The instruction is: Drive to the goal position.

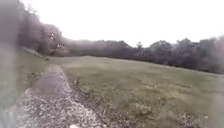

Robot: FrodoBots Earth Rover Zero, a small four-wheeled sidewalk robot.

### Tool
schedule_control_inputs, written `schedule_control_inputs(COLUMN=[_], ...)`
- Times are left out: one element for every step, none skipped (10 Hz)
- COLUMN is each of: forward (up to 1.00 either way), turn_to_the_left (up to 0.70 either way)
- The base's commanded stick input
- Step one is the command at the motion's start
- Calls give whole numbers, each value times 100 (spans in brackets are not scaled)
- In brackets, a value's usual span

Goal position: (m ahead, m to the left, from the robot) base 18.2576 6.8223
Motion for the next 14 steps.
schedule_control_inputs(forward=[31, 0, 0, 0, 0, 0, 0, 0, 0, 0, 0, 0, 0, 0], turn_to_the_left=[0, 32, 87, 100, 100, 100, 100, 100, 100, 100, 100, 100, 94, 81])
